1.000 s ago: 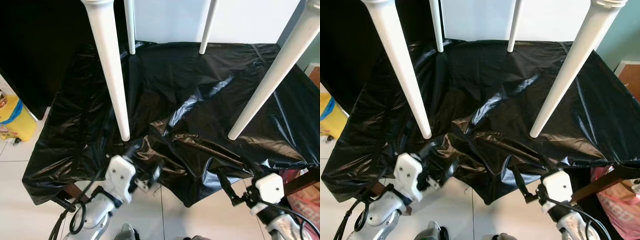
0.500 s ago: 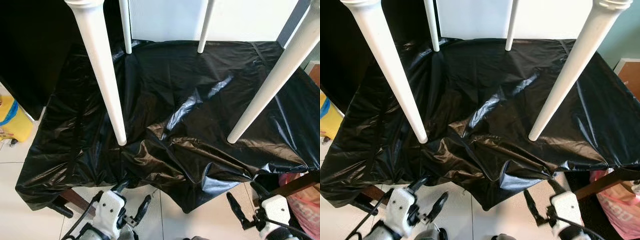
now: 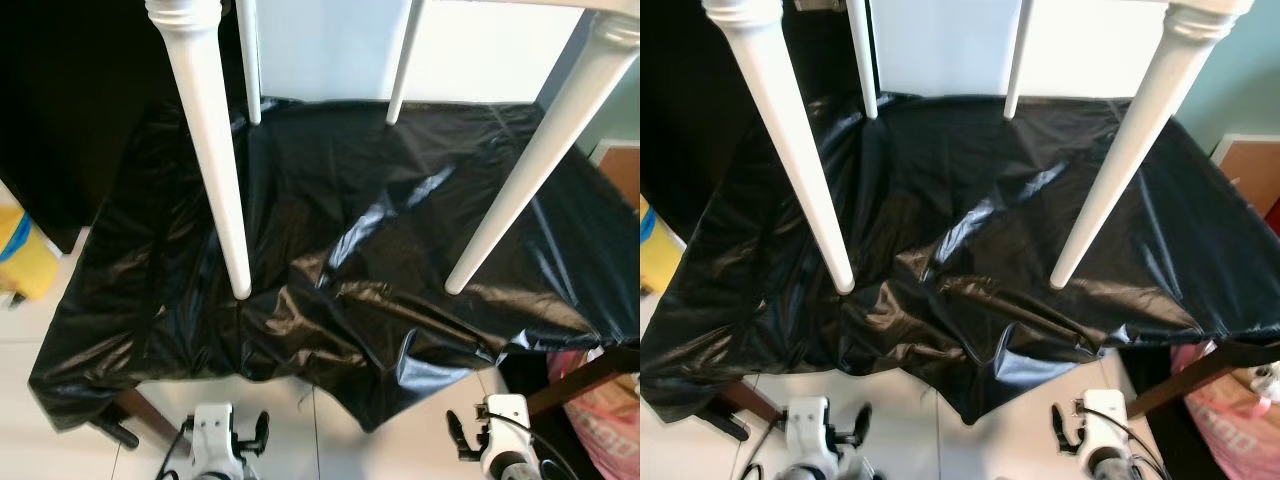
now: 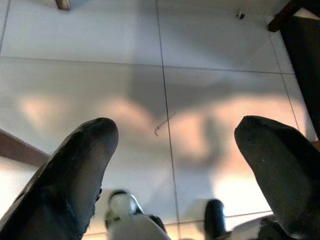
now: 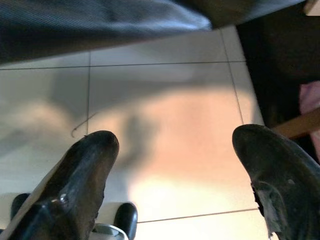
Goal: Building children table
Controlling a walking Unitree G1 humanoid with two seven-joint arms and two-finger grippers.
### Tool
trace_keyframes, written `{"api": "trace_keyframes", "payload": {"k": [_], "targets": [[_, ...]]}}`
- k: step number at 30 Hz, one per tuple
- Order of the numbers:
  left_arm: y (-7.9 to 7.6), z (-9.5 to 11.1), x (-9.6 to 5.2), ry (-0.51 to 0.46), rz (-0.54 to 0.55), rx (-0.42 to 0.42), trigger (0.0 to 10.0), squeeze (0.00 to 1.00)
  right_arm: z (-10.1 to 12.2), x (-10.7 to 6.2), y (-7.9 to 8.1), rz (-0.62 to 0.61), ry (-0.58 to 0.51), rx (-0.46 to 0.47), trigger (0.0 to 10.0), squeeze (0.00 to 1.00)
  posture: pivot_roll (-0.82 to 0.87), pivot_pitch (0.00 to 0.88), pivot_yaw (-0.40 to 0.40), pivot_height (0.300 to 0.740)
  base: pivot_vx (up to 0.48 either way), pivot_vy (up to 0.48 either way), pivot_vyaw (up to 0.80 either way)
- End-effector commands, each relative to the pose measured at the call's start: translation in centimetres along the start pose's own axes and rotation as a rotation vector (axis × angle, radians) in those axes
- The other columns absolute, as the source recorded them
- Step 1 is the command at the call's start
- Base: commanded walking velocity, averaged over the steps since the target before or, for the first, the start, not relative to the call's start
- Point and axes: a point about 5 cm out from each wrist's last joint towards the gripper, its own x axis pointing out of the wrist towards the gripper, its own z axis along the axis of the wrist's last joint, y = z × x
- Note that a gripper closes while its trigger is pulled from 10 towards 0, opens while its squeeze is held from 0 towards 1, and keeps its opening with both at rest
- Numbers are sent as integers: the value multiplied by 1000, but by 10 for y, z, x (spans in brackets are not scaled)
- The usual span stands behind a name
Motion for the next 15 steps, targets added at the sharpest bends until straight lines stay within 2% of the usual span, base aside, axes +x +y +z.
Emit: {"api": "trace_keyframes", "payload": {"k": [1,2,3,4,7,8,10,11,15], "targets": [[2,-17,-3,91,25,-22,10000,0,-14,-3,1,-10,86,1,10000,0,45,24,-83,740,0,0,0],[5,-28,1,199,53,-5,10000,0,-22,1,6,9,169,-27,10000,0,62,14,-86,740,0,0,0],[5,-28,1,199,53,-5,10000,0,-22,1,6,9,169,-27,10000,0,62,14,-86,740,0,0,0],[12,-37,1,293,87,25,10000,0,-34,0,13,41,265,-109,10000,0,78,0,-83,740,0,0,0],[11,-45,0,378,94,73,10000,0,-44,-3,22,70,346,-182,10000,0,108,0,-93,740,0,0,0],[3,-46,4,406,63,101,10000,0,-45,-1,32,95,371,-187,10000,0,130,0,-105,740,0,0,0],[-5,-44,10,419,23,150,10000,0,-42,3,42,125,374,-195,10000,0,145,0,-116,740,0,0,0],[-7,-41,14,430,7,180,10000,0,-38,7,47,165,388,-234,10000,0,166,0,-134,740,0,0,0],[-11,-34,20,420,-4,181,10000,0,-36,9,53,211,396,-305,10000,0,186,0,-148,740,0,0,0]]}}
